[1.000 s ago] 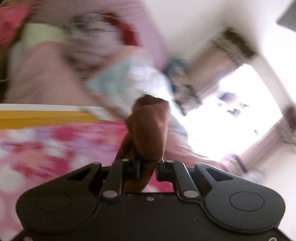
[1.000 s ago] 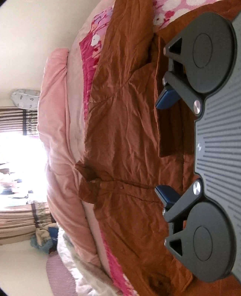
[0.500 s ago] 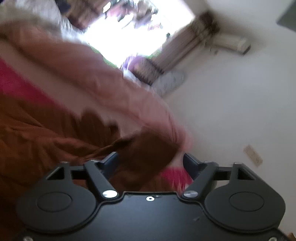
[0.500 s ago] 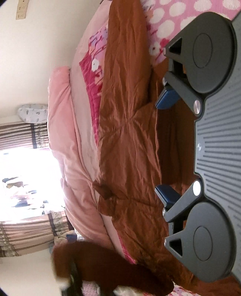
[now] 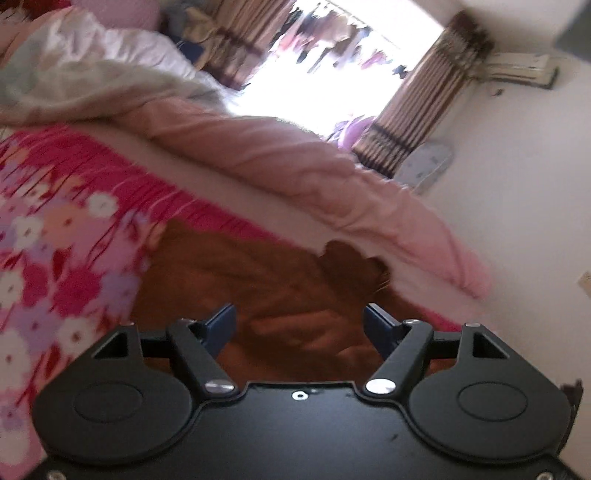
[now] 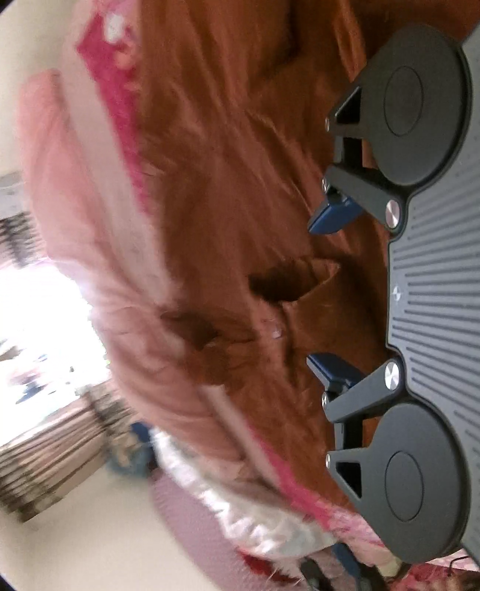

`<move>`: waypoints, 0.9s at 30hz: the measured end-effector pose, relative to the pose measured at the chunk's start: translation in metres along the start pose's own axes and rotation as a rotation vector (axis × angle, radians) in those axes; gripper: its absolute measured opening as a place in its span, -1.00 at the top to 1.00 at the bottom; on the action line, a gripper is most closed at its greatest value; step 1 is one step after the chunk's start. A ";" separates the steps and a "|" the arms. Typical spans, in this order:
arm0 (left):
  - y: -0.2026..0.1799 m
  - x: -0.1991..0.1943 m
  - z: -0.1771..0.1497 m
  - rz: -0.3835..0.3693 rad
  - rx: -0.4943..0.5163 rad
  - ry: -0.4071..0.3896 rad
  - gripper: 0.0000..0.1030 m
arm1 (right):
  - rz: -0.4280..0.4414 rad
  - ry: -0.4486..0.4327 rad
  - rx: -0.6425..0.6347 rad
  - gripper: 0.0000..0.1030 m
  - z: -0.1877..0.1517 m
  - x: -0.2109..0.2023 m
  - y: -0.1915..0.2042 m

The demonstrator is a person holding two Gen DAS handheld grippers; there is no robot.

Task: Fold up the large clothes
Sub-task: 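Lay the held sleeve across the jacket body and open the left gripper, then grasp the other sleeve with the right gripper and swing it across the body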

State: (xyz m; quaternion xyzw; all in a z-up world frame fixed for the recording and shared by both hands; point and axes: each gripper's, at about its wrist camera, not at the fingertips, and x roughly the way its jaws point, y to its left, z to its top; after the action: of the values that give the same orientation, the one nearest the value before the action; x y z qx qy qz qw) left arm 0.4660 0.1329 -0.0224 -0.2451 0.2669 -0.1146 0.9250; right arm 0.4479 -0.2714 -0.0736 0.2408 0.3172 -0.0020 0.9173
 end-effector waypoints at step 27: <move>-0.006 0.028 -0.021 0.091 0.185 0.113 -0.51 | 0.003 -0.069 -0.155 0.42 -0.009 -0.018 0.043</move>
State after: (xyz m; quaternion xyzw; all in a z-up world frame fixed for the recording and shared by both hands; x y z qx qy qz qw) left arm 0.4768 0.1094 -0.0471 -0.1395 0.3179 -0.1101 0.9313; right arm 0.4349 -0.2318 -0.0501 0.1692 0.2844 0.0155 0.9435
